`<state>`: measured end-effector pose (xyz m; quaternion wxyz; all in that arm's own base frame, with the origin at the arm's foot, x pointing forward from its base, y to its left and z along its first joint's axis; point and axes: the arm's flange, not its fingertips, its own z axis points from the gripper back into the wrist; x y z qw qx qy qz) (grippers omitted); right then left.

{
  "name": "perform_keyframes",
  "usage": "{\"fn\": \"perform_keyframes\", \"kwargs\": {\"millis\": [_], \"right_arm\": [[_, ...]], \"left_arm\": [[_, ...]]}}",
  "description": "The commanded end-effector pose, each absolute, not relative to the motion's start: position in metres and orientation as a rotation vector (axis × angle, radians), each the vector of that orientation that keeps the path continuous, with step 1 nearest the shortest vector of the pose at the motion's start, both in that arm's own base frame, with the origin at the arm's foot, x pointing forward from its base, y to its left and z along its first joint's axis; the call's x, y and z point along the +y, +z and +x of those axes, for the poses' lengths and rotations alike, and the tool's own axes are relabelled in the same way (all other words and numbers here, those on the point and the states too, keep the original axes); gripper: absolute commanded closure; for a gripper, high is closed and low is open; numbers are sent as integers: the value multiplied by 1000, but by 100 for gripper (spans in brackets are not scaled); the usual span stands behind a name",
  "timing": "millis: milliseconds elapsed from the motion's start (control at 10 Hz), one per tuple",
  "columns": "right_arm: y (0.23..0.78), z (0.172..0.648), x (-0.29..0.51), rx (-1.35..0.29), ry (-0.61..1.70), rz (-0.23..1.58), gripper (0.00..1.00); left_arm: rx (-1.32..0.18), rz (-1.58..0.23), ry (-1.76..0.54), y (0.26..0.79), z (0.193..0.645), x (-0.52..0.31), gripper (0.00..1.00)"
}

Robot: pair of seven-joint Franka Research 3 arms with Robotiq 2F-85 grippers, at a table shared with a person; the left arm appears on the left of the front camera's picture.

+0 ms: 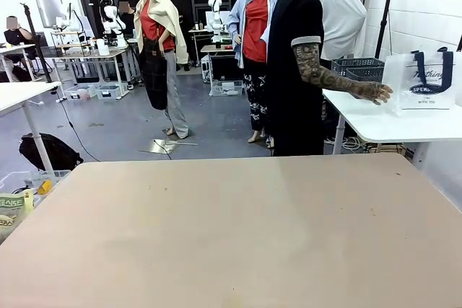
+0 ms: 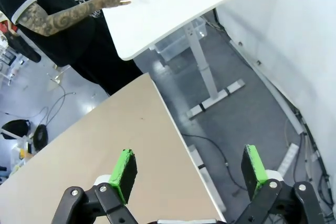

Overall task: Transfer purchased items from the store into the shopping bag.
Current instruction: Open the Reusable shopping bag in the center of the table.

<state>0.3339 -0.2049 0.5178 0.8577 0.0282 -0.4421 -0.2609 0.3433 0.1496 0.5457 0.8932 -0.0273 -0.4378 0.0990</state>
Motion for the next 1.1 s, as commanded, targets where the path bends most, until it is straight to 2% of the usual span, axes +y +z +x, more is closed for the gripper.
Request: {"fn": "perform_keyframes", "kwargs": {"millis": [0,1000], "right_arm": [[525,331,-203,-937,-552,46,0],[525,331,-203,-937,-552,46,0]], "left_arm": [[-900,-44,252,550,337,154,0],[-900,-44,252,550,337,154,0]]}}
